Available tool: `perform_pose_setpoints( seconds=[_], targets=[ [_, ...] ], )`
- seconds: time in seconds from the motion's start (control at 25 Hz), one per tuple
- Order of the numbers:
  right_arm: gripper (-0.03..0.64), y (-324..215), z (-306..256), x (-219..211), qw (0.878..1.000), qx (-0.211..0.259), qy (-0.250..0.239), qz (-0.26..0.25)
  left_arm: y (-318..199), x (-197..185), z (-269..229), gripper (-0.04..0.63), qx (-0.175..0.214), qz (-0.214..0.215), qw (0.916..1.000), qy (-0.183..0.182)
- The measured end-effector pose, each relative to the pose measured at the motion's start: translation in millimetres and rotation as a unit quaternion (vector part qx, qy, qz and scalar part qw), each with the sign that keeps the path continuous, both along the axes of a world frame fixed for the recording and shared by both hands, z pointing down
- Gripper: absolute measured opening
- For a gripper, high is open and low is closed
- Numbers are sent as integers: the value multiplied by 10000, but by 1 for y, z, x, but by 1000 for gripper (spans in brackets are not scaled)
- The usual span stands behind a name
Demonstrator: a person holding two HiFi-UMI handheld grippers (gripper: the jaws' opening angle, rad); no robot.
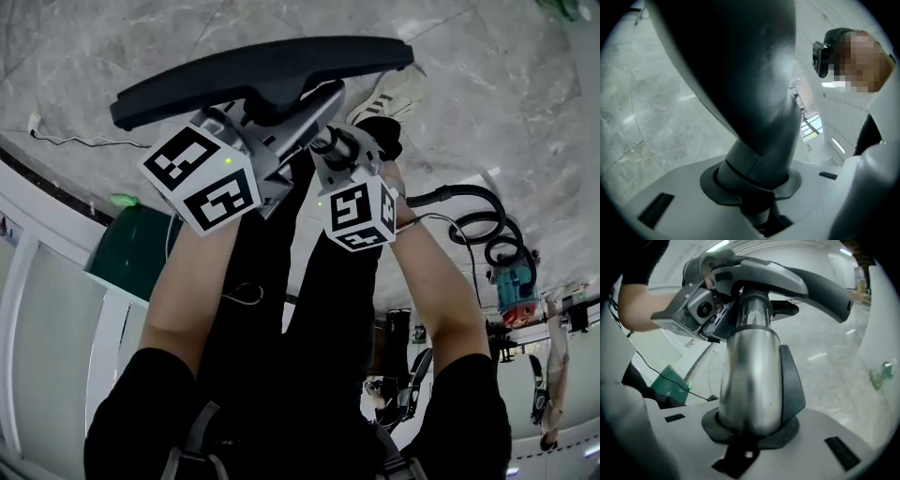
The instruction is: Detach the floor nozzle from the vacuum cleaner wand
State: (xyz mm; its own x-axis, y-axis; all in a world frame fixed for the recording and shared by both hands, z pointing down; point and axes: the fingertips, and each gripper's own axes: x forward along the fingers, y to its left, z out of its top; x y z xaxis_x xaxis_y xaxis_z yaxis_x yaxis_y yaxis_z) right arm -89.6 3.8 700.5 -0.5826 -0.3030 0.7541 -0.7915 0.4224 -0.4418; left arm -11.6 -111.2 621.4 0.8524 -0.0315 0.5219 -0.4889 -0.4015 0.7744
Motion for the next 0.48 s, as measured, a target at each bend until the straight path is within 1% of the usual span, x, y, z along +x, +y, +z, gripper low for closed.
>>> perform_pose_setpoints(
  seconds=[0.04,0.08,0.12,0.16,0.2,0.24,0.28,0.32,0.36,0.4,0.44,0.48],
  targets=[
    [99,1,1,-2,10000,-1,-63,-8,-1,-1,1,114,44,19,10000,-80],
    [97,6,-2,-8,9985,-140,-495,-208,0,-1,0,114,66,40,9999,-115],
    [97,14,-9,-15,9907,-384,-1185,-548,0,-1,-1,112,81,81,9999,-91],
    [97,23,-20,-22,9731,-679,-1988,-941,1,0,-3,112,84,154,9998,-10],
    [97,32,-34,-28,9463,-982,-2789,-1306,2,1,-7,111,64,262,9996,120],
    [97,38,-51,-32,9139,-1254,-3519,-1587,3,2,-13,112,29,402,9987,304],
    [97,42,-69,-34,8808,-1467,-4141,-1768,4,2,-21,111,-10,548,9971,532],
    [93,44,-85,-36,8527,-1614,-4605,-1864,3,2,-30,112,-62,653,9950,752],
    [83,45,-97,-37,8382,-1689,-4827,-1894,2,1,-38,112,-130,687,9933,920],
    [79,43,-101,-38,8448,-1666,-4733,-1858,1,-1,-44,112,-176,671,9922,1032],
    [76,38,-96,-39,8730,-1506,-4299,-1740,-1,-3,-50,112,-141,653,9916,1111],
    [73,27,-84,-38,9144,-1201,-3554,-1519,-5,-4,-56,112,-4,663,9910,1165]
  ],
)
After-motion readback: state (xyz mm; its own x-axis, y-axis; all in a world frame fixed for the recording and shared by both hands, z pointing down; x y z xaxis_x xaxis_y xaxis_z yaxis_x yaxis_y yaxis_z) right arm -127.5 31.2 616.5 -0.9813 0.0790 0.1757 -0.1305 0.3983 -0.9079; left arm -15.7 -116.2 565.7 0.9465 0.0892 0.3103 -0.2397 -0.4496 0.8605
